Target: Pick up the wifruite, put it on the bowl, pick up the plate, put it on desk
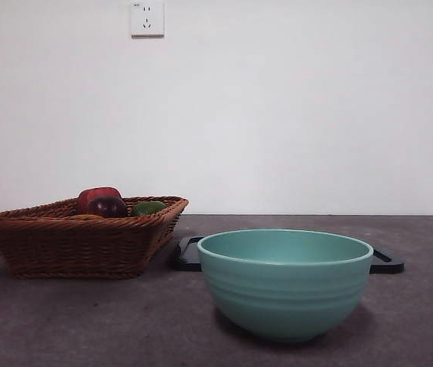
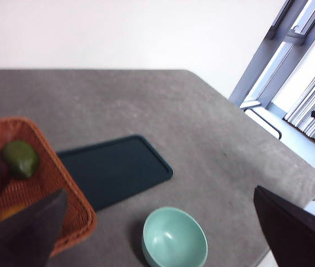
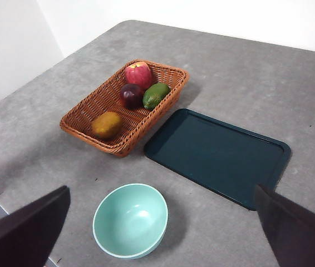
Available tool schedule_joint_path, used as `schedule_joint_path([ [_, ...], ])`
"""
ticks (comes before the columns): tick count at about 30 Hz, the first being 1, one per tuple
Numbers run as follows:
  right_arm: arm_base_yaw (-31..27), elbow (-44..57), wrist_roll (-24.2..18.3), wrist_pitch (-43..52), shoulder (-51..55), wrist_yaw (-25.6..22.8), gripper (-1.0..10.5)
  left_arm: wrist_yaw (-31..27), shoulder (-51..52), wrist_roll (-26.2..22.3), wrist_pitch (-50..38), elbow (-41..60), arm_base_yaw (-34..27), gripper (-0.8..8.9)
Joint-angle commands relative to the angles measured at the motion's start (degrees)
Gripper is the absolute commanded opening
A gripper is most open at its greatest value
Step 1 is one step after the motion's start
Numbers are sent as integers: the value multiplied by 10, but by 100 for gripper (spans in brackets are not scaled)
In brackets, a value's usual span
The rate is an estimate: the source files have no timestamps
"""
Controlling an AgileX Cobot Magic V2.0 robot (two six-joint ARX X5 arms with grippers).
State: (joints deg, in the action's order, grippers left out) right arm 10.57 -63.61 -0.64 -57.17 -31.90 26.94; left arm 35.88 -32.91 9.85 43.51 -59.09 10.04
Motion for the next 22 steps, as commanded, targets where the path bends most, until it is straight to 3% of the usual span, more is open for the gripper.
schedule_joint_path([
  [1,2,-10,-2,6,-1,1,604,0,-29,1,9,-13,2,563],
  [15,2,-10,1,10,-1,1,603,-4,-249,1,68,-40,7,563],
  [22,2,-10,3,9,-1,1,603,-102,-366,0,101,-110,36,563],
])
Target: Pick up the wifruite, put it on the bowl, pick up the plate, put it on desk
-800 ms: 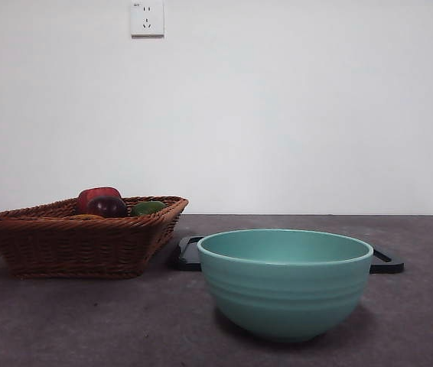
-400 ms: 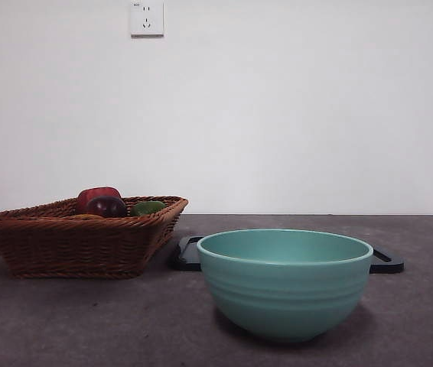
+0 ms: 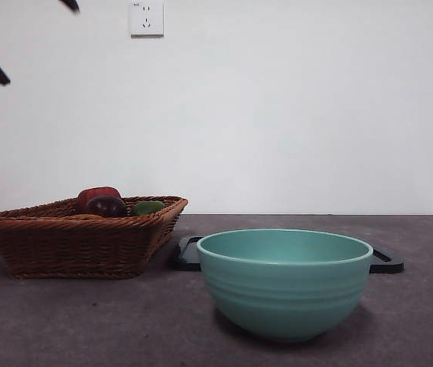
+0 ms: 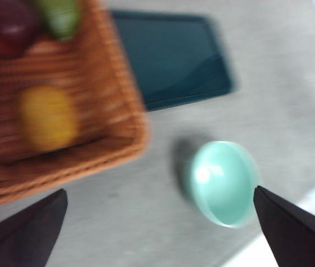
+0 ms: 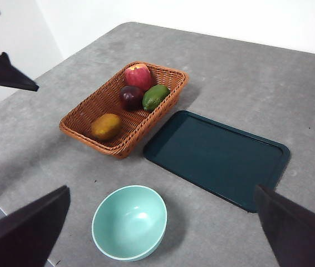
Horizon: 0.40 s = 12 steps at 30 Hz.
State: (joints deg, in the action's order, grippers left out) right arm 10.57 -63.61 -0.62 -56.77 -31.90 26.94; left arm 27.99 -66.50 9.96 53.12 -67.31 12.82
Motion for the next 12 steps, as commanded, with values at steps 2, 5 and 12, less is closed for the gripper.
schedule_joint_path([
  [2,2,-10,4,5,-1,1,603,-47,-59,-2,16,-52,18,563],
  [5,2,-10,6,5,-1,1,603,-94,-100,-5,24,-86,37,563],
  [12,2,-10,7,5,-1,1,603,-196,-187,-15,41,-138,79,563],
])
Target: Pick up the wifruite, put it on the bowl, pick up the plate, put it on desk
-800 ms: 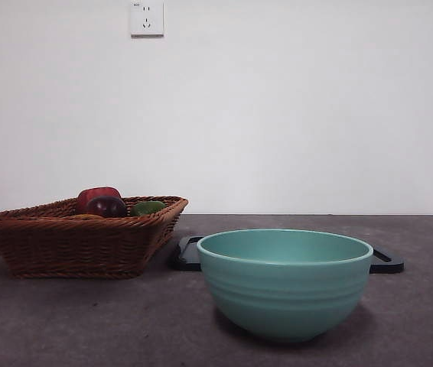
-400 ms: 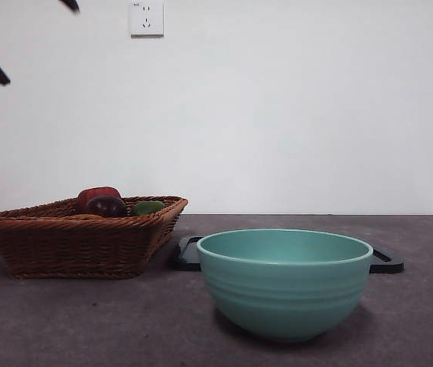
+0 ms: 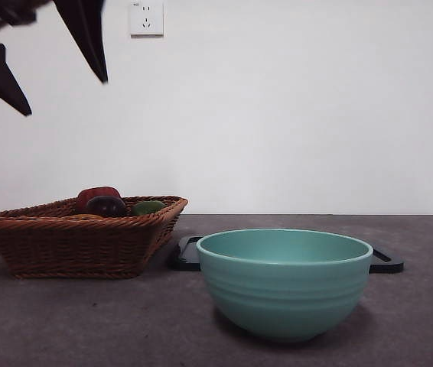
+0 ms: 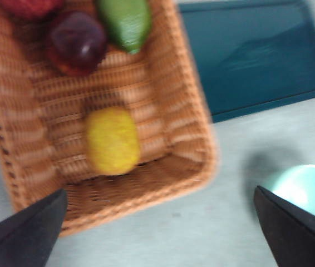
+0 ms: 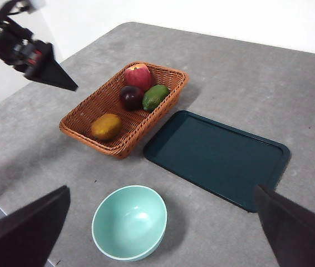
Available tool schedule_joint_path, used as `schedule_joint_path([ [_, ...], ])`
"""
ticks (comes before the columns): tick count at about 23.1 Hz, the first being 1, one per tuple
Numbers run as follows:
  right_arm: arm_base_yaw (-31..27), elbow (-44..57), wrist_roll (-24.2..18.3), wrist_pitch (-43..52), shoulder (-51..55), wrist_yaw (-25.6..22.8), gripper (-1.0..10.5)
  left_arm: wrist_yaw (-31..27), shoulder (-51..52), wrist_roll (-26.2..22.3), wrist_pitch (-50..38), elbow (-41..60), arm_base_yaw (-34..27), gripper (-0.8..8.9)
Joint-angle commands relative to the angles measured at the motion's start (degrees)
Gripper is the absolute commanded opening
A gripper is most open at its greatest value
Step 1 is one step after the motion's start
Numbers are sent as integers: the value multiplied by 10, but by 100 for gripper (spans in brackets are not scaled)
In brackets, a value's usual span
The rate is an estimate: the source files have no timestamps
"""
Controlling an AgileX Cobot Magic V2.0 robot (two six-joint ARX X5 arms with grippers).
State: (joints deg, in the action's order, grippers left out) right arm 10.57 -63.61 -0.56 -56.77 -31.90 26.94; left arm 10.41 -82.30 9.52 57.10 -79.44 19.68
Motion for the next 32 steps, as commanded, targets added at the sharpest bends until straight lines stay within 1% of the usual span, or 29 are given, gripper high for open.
schedule_joint_path([
  [1,2,-10,6,5,-1,1,603,-29,-40,-11,1,-20,16,563],
  [6,2,-10,7,5,-1,1,603,-71,-96,-20,-10,-27,32,563],
  [12,2,-10,14,5,-1,1,603,-77,-152,-25,-45,-28,33,563],
  [16,2,-10,14,5,-1,1,603,-110,-196,-32,-73,-28,33,563],
  [24,2,-10,14,6,-1,1,603,-109,-255,-30,-74,-28,33,558],
  [29,2,-10,14,6,-1,1,603,-109,-261,-31,-86,-28,31,558],
  [31,2,-10,14,6,-1,1,603,-109,-263,-31,-88,-28,31,542],
  [32,2,-10,14,6,-1,1,603,-109,-265,-31,-87,-28,30,507],
])
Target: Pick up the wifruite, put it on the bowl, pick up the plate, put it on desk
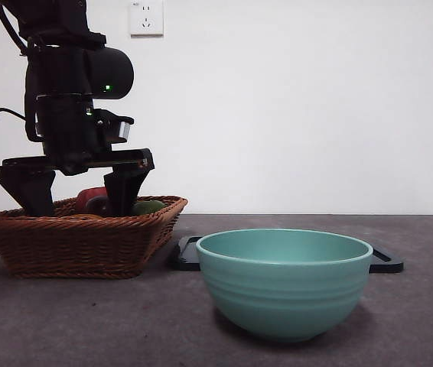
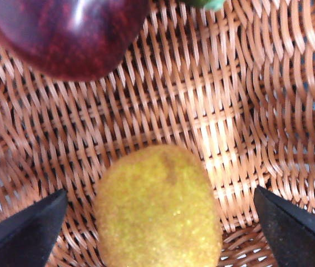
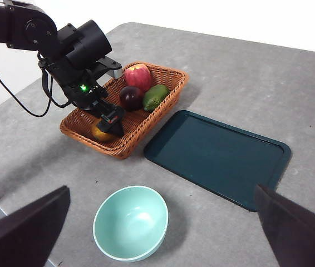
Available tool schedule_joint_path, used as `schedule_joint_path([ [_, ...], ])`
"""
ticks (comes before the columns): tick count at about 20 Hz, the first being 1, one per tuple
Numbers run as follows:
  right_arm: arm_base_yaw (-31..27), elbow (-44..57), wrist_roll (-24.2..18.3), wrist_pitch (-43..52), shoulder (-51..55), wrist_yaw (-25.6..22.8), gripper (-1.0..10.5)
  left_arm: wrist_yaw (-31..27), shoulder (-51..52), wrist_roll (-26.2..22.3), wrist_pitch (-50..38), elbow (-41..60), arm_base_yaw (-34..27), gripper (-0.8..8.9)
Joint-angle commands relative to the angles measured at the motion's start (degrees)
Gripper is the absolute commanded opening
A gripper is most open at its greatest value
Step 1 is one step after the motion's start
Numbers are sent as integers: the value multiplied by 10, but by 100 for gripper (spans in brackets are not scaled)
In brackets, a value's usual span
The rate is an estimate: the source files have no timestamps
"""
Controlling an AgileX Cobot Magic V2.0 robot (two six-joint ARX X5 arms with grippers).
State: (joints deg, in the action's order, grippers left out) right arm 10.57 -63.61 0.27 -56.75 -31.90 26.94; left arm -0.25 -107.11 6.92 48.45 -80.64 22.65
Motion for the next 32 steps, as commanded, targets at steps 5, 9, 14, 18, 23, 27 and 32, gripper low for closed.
schedule_joint_path([
  [5,2,-10,7,6,-1,1,603,-2,-37,-5,-1,-16,-5,486],
  [9,2,-10,9,6,-1,1,603,-2,-38,-5,-1,-16,-5,279],
  [14,2,-10,8,6,-1,1,603,-2,-38,-5,34,-41,-5,182],
  [18,2,-10,8,6,-1,1,603,16,-36,0,144,-122,-3,182],
  [23,2,-10,8,6,-1,1,603,55,14,16,198,-138,39,182],
  [27,2,-10,8,6,-1,1,603,55,53,30,228,-138,108,182],
  [32,2,-10,8,6,-1,1,603,55,64,30,237,-136,212,182],
])
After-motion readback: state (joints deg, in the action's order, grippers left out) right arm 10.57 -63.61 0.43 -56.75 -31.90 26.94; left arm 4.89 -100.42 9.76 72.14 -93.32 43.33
